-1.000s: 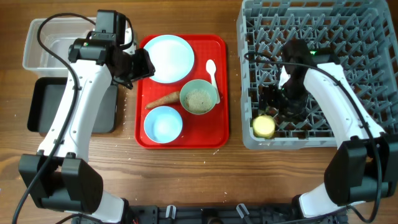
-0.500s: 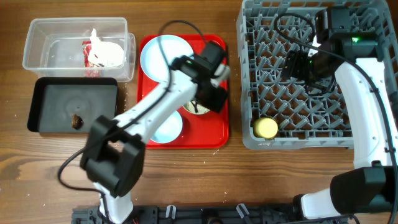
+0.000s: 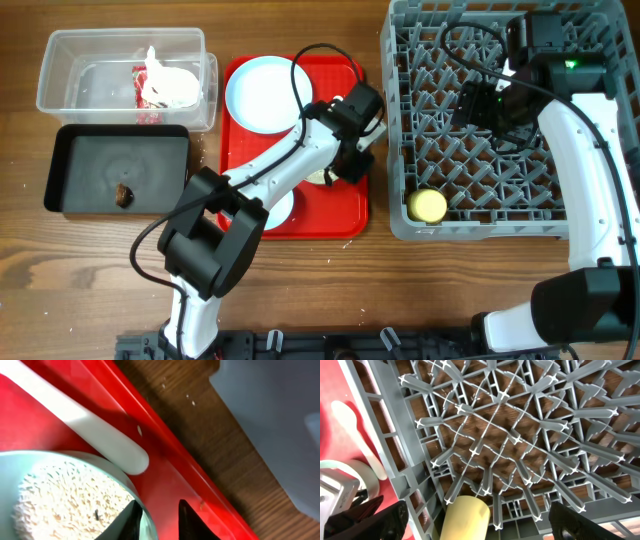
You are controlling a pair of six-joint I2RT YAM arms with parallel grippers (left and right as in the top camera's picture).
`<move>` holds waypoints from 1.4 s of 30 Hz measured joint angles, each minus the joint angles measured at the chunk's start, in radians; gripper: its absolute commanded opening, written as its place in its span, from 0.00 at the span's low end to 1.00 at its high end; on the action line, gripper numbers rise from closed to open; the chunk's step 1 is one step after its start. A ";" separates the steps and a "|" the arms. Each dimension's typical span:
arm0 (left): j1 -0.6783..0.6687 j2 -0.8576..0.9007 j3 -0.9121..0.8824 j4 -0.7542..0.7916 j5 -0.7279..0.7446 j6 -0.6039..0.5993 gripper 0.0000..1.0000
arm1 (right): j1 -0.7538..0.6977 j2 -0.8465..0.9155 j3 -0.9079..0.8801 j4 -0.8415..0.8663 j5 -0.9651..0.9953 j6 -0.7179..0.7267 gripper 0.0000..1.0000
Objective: Sort waste into correct bins and load items into the dishwasher rack
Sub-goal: 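Grasp the green rice bowl rim with the left gripper, then tip the rice from the green bowl into the black tray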
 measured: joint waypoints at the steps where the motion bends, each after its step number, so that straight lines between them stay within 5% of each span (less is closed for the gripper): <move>1: 0.000 0.000 0.000 0.011 -0.004 0.000 0.25 | 0.000 0.000 0.000 0.000 0.000 0.000 0.92; 6: 0.000 0.005 0.000 0.016 -0.007 0.000 0.26 | 0.000 0.000 0.000 0.000 0.000 0.000 0.92; 10: 0.000 0.050 0.000 0.016 -0.007 0.001 0.04 | 0.000 0.000 0.000 -0.001 0.000 0.000 0.93; 18: 0.001 0.018 0.015 -0.024 -0.044 -0.029 0.04 | 0.000 0.000 0.000 -0.001 0.000 0.000 0.98; 23: 0.052 -0.177 0.017 -0.113 -0.003 -0.136 0.04 | 0.000 0.000 0.000 -0.001 0.000 0.000 0.99; 27: 0.281 -0.379 0.041 -0.210 0.042 -0.231 0.04 | 0.000 0.000 0.000 0.000 0.000 0.000 0.99; 32: 0.656 -0.389 0.031 -0.320 0.097 -0.236 0.04 | 0.000 0.000 0.000 0.001 0.000 0.000 1.00; 36: 0.956 -0.389 -0.068 -0.280 0.351 -0.142 0.04 | 0.000 0.000 0.000 0.005 0.000 0.000 0.99; 42: 1.312 -0.388 -0.388 0.072 0.901 -0.023 0.04 | 0.000 0.000 -0.001 0.005 0.000 0.000 0.99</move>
